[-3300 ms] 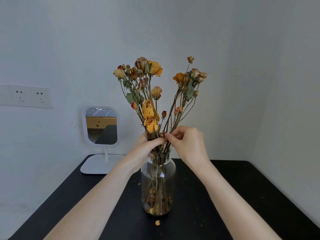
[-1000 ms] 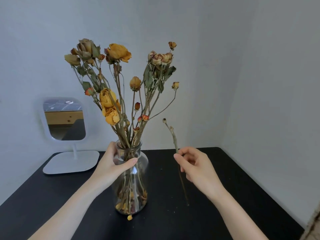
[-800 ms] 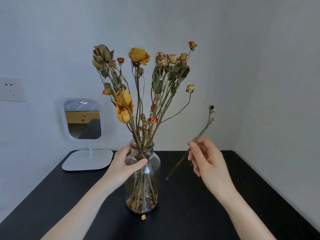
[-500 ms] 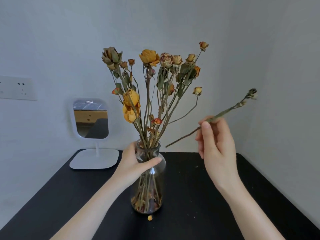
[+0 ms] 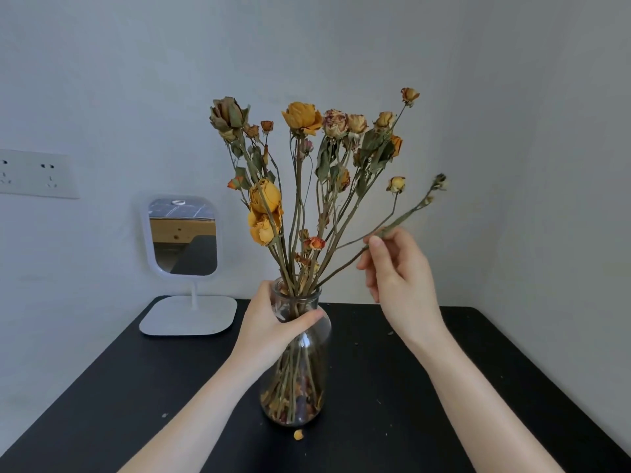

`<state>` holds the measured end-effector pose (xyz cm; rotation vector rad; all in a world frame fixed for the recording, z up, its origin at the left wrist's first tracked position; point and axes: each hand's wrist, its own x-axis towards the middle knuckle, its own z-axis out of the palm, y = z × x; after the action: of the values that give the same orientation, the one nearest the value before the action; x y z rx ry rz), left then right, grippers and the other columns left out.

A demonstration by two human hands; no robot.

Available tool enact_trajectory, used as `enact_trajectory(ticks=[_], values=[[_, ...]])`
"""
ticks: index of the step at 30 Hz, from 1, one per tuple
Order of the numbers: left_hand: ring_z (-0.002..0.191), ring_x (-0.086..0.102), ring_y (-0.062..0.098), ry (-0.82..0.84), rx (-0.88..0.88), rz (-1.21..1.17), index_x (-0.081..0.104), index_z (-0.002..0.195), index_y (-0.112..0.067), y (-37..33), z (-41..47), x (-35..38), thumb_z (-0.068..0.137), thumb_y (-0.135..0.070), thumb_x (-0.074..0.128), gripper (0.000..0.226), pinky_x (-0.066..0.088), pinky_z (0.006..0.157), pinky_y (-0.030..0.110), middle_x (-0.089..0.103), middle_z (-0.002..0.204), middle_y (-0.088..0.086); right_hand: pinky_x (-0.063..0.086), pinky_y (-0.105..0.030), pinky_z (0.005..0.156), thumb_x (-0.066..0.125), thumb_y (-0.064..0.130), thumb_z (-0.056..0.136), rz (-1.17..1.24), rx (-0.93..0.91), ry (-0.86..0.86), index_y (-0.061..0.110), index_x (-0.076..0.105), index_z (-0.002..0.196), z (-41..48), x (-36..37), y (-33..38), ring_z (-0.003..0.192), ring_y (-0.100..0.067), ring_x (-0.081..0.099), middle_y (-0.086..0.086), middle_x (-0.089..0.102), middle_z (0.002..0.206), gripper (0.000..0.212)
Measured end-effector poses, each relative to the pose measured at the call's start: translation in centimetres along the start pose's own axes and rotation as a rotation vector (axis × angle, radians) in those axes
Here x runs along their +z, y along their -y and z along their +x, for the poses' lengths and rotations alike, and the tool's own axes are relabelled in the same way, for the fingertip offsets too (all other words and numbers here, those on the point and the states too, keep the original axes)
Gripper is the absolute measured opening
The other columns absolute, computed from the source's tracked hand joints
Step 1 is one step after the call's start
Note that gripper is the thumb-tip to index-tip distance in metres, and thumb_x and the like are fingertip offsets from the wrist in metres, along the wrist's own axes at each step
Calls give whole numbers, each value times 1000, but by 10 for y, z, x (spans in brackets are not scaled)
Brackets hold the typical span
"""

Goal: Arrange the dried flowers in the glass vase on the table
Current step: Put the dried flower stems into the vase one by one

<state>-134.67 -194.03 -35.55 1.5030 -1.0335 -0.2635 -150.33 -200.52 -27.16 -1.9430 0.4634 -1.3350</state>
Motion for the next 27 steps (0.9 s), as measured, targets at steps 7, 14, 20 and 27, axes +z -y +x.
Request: enact_trajectory(ticks=[7, 14, 20, 27], values=[[97, 56, 0, -4, 2, -23, 43, 96, -43, 0, -1, 0, 63, -42, 81, 50, 41, 74, 12, 58, 104, -16, 41, -10, 47, 50, 25, 94, -172, 42, 40, 19, 56, 95, 7, 10, -4, 54, 0, 54, 7, 60, 71, 9], [97, 56, 0, -13, -1, -16, 43, 95, -42, 0, -2, 0, 63, -42, 81, 50, 40, 74, 12, 58, 103, -16, 43, -6, 50, 56, 27, 90, -183, 18, -8, 21, 58, 87, 14, 18, 0, 55, 9, 55, 10, 60, 68, 7], [95, 56, -2, -13, -2, -8, 43, 95, -42, 0, -2, 1, 62, -43, 80, 50, 40, 71, 11, 58, 101, -17, 43, -8, 45, 51, 20, 93, 34, 63, -41, 26, 57, 86, 12, 26, -4, 57, 2, 55, 8, 59, 73, 11], [94, 58, -3, -21, 2, -15, 44, 95, -43, 2, -2, 1, 58, -50, 79, 52, 42, 71, 13, 60, 100, -16, 48, -15, 54, 55, 19, 91, -50, 130, 33, 30, 56, 78, 12, 36, -9, 59, -6, 54, 12, 57, 70, 17]])
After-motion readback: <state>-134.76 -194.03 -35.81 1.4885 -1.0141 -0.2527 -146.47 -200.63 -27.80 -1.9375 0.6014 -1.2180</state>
